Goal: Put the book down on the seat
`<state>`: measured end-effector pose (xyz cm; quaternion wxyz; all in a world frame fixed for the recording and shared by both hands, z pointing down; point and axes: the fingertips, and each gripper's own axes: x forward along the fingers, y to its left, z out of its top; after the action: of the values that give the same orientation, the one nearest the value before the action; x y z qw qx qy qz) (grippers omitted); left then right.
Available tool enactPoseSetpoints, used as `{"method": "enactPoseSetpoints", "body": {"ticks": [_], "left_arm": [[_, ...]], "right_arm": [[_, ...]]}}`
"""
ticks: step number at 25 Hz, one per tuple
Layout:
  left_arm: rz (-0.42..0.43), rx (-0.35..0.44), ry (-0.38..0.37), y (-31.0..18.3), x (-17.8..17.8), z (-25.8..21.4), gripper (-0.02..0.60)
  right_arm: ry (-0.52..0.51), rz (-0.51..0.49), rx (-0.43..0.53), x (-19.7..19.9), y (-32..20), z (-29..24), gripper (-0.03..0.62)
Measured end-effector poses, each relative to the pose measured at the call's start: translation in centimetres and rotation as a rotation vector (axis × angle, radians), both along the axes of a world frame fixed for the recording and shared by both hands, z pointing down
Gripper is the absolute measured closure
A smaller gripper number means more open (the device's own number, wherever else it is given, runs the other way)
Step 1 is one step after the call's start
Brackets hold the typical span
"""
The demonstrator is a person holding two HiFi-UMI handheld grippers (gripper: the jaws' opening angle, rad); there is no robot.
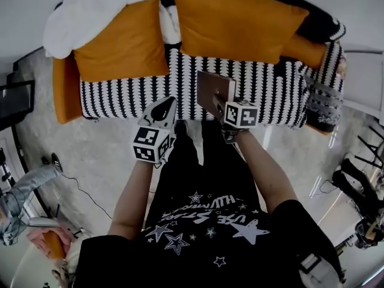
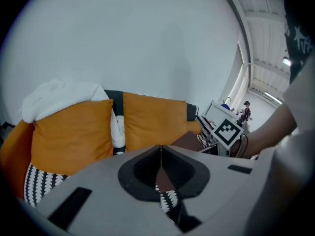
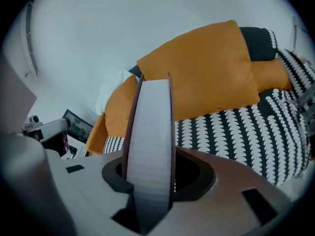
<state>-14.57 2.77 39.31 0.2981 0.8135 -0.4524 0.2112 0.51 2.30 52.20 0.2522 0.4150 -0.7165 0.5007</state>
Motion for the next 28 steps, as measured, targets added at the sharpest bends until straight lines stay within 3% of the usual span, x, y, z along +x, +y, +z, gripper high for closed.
{"method": "enactPoseSetpoints", "body": {"ticks": [6, 12, 16, 23, 28], "left_arm": [[0.014, -0.042, -0.017, -1.0, 2.3, 3.2, 0.568], [0.002, -0.091, -0.007, -1.8, 3.1, 6.5, 0.568], [0.018, -0.122, 0.002, -1.2, 5.5, 8.4, 0.568], [0.035, -0.161, 0.008, -1.0, 7.1, 10.1, 0.568], [0.058, -0.188, 0.007, 0.7, 9.5, 11.7, 0.568]], "right_arm": [[-0.055, -0.099, -0.055, -0.6, -0.2, 4.0, 0.433], [-0.078, -0.071, -0.058, 0.3, -2.5, 8.0, 0.433], [-0.11, -0.044, -0.099, 2.4, -2.4, 10.0, 0.433], [-0.045, -0.015, -0.081, 5.7, -3.1, 11.4, 0.421], [0.02, 0.064, -0.102, 10.2, -2.0, 14.1, 0.337]]}}
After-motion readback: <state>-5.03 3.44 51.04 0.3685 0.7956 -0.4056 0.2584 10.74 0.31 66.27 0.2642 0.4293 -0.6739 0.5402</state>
